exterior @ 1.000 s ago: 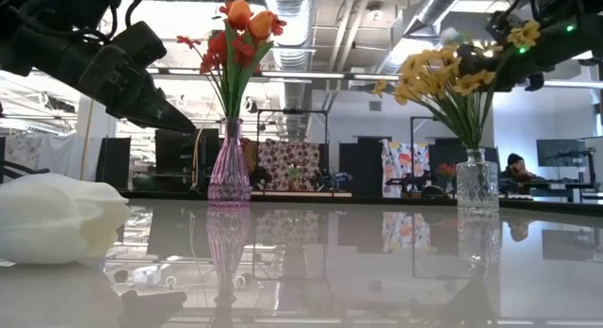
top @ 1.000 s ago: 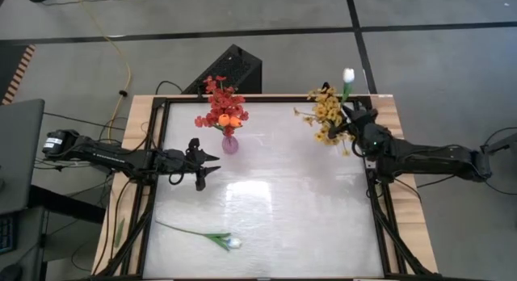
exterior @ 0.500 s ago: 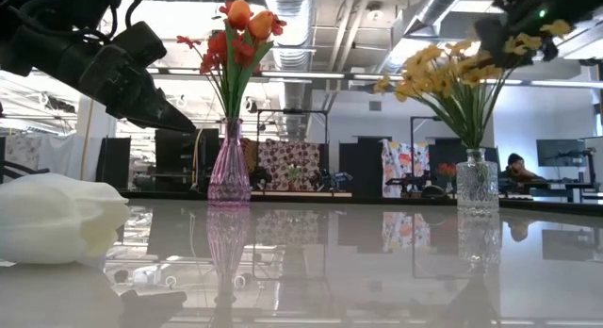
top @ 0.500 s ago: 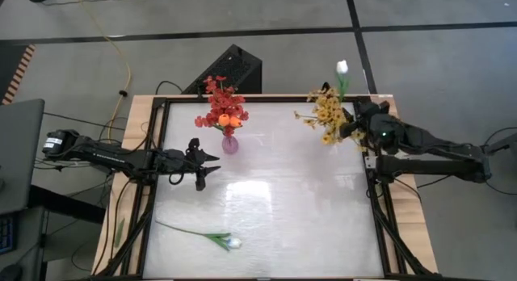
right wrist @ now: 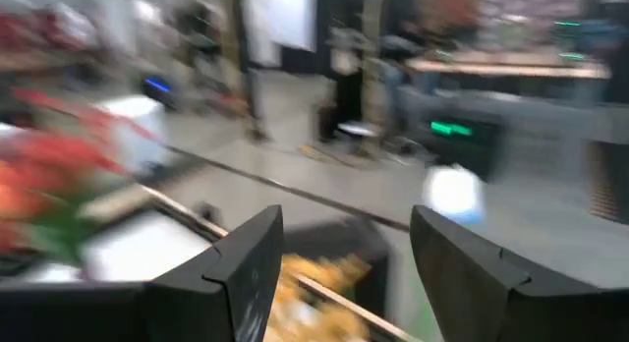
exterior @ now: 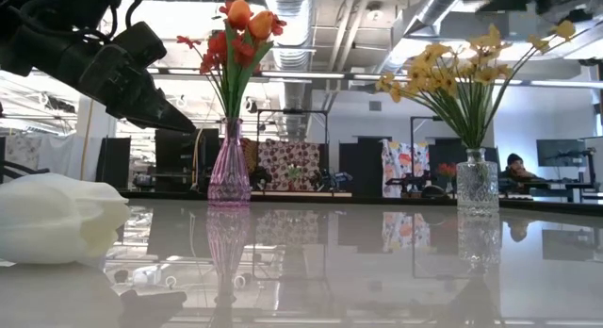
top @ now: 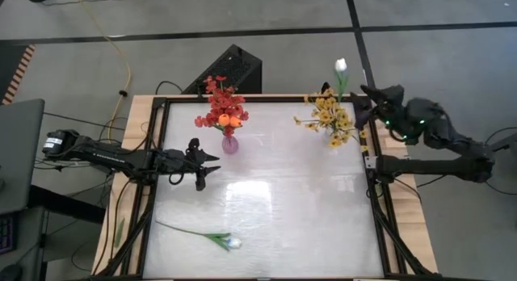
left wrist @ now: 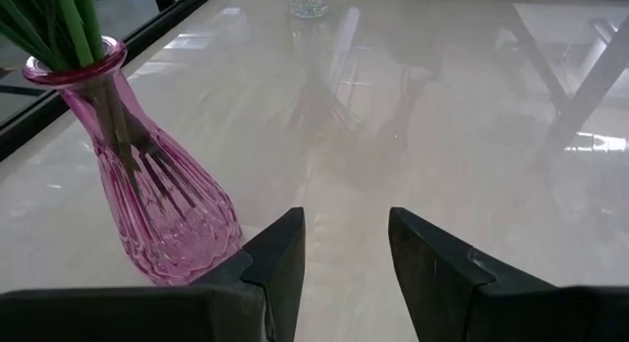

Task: Sort flowers into vase by color
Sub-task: Put the white tulip into the transparent vase

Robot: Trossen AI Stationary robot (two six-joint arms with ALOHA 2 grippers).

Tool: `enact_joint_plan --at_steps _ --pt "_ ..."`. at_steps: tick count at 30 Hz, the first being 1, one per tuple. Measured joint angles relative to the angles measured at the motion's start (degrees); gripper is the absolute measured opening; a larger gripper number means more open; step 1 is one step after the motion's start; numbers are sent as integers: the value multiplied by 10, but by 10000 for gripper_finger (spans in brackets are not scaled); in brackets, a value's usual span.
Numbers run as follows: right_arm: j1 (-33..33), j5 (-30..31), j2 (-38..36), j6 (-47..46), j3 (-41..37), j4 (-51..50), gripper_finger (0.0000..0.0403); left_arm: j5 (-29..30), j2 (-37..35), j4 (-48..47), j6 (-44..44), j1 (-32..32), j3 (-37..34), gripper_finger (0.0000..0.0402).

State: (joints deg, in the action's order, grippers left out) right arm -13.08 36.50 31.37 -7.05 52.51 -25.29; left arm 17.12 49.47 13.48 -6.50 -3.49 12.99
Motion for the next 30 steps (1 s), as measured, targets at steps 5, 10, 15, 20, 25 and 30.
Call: enact_joint_plan --at_steps 5,10,15,20,25,30 --pt "8 -148 56 -5 34 49 249 -13 0 1 1 0 0 139" --pt "69 -271 153 -26 52 54 249 -198 0 10 -16 -4 0 139" --pt "173 -289 238 -18 52 53 249 -344 0 4 -85 -88 5 139" --pt "249 -255 296 -16 52 70 249 -238 12 -5 -124 -238 37 139" --pt "298 -226 328 -15 53 94 249 -86 69 -9 -175 -365 50 139" --pt "324 -214 337 -34 53 99 249 -39 151 -4 -269 -424 53 139"
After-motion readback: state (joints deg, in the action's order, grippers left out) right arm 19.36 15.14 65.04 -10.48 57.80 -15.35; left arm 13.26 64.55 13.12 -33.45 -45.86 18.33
